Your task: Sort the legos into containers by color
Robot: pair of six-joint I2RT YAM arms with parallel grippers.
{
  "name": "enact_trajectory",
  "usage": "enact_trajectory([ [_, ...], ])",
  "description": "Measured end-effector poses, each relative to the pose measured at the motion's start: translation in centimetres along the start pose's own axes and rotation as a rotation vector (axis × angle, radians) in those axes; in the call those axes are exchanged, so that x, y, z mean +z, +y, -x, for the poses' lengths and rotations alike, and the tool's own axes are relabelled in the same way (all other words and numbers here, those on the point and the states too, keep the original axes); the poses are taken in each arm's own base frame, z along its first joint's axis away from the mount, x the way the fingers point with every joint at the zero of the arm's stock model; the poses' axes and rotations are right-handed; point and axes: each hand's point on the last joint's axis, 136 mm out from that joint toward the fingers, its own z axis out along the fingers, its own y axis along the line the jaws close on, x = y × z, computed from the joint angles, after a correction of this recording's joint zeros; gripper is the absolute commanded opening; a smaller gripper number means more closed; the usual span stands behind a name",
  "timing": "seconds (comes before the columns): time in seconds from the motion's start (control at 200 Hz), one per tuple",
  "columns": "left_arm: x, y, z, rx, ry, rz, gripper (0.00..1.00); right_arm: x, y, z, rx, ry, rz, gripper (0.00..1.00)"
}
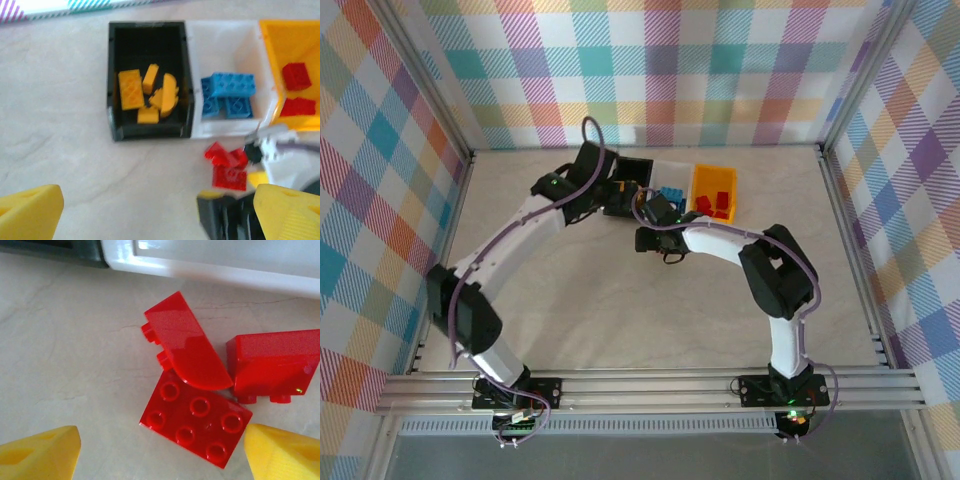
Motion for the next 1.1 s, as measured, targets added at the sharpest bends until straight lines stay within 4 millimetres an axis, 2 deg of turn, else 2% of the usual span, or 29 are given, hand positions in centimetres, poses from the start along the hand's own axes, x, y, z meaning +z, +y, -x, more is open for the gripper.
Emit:
enact_trajectory([
  [0.165,-1.2,1.8,-3.9,0.007,0.039,0.027,0.99,1.3,-1.5,-0.8,0.019,0.022,-0.099,0.8],
  [0.335,-2.2,2.4,-5.7,-0.002,0.034,0.018,0.99,1.3,-1.9,-0.6,0.03,0.005,-0.138,0.75],
  [0.475,-1.8,2.5,-7.5,-0.02,0.058,0.005,0.99,1.4,-2.0,-0.5,0.027,-0.003,-0.154,0.69],
  [0.58,-1.2,2.5,-9.0,-0.03,0.088,0.001,0.99,1.6,-1.9,-0.1,0.029,-0.014,-0.16,0.6],
  [0.675,-1.1,2.6,-9.7,-0.037,0.099,-0.001,0.99,1.7,-1.9,-0.1,0.031,-0.015,-0.163,0.55],
  [0.84,-1.6,2.6,-9.7,-0.047,0.086,-0.009,1.0,1.6,-1.9,-0.2,0.028,-0.019,-0.158,0.54],
  [0.965,-1.5,2.6,-9.8,-0.053,0.085,-0.011,1.0,0.2,-2.6,-1.6,0.017,-0.008,-0.157,0.55],
  [1.035,-1.3,2.7,-10.3,-0.058,0.093,-0.009,1.0,-1.7,-3.1,-2.3,0.014,-0.014,-0.15,0.55],
  [1.1,-0.9,2.7,-10.9,-0.063,0.104,-0.01,1.0,-3.9,-3.5,-2.0,0.015,-0.04,-0.139,0.56],
])
